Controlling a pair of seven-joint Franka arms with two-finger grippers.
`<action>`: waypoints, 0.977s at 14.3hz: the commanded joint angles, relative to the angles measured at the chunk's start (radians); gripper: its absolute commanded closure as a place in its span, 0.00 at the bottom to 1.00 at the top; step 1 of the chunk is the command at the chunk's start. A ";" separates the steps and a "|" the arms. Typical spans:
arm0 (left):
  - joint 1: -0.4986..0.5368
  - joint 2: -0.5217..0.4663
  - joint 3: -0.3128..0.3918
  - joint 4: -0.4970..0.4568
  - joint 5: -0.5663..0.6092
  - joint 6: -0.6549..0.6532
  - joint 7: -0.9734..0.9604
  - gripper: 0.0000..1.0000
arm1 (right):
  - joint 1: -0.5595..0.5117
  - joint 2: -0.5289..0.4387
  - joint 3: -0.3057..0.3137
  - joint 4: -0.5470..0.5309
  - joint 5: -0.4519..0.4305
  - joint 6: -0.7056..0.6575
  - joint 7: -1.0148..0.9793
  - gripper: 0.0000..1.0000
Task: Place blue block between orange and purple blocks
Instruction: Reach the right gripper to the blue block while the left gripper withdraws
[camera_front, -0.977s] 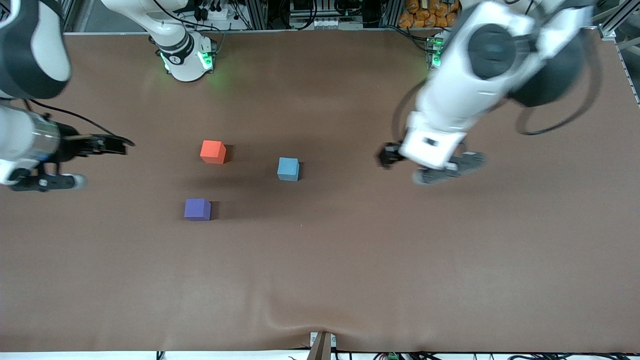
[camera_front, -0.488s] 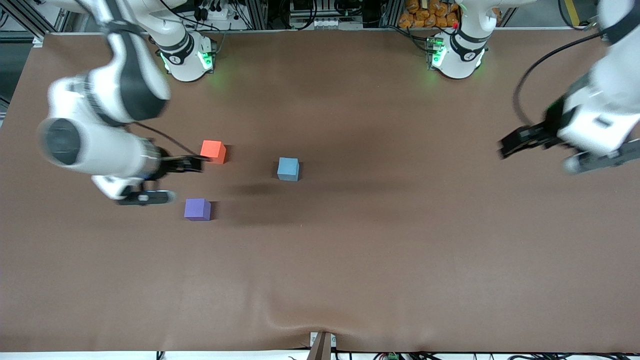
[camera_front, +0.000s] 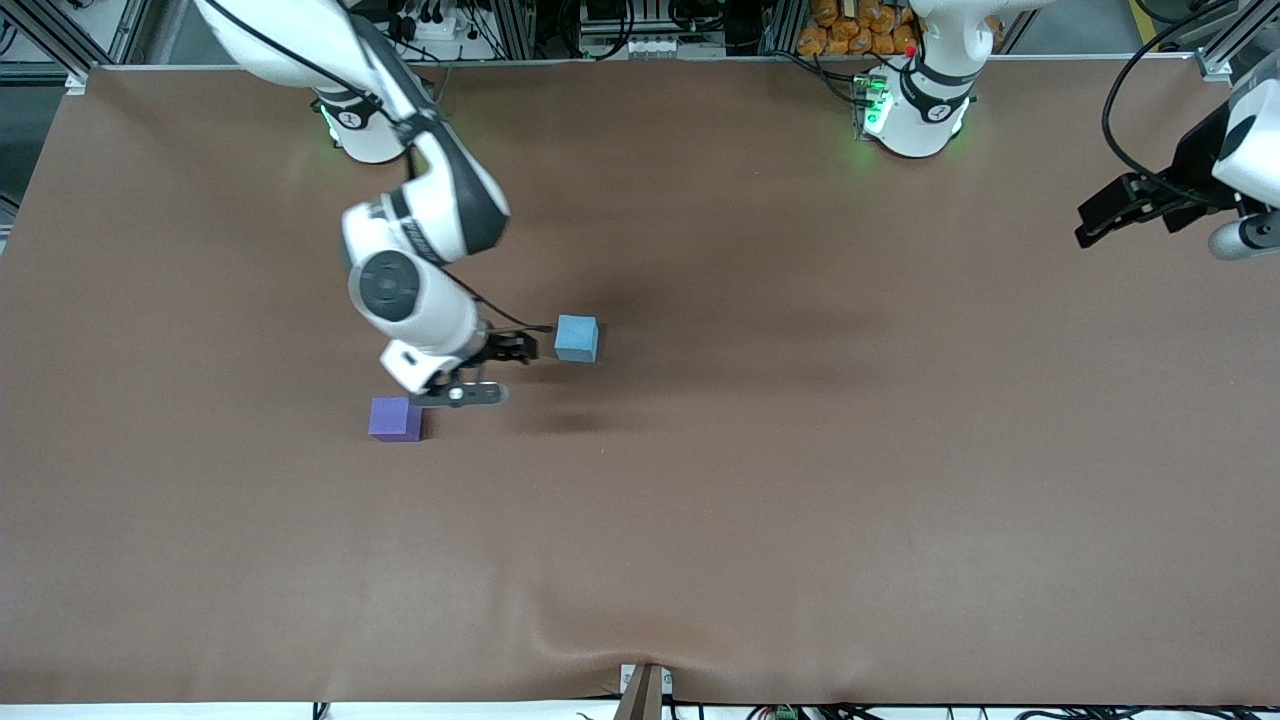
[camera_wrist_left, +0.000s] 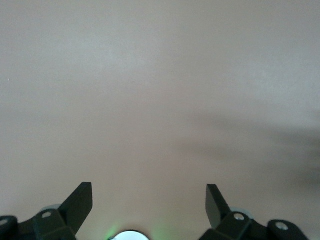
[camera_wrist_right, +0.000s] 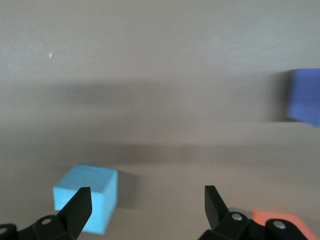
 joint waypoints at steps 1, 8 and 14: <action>0.017 -0.023 -0.007 0.009 -0.013 -0.034 0.067 0.00 | 0.065 0.033 -0.012 0.003 0.011 0.049 0.046 0.00; 0.013 -0.027 -0.018 0.037 -0.018 -0.069 0.101 0.00 | 0.142 0.063 -0.012 -0.012 0.011 0.101 0.123 0.00; 0.014 -0.043 -0.027 0.038 -0.018 -0.062 0.101 0.00 | 0.170 0.070 -0.014 -0.044 0.004 0.120 0.144 0.00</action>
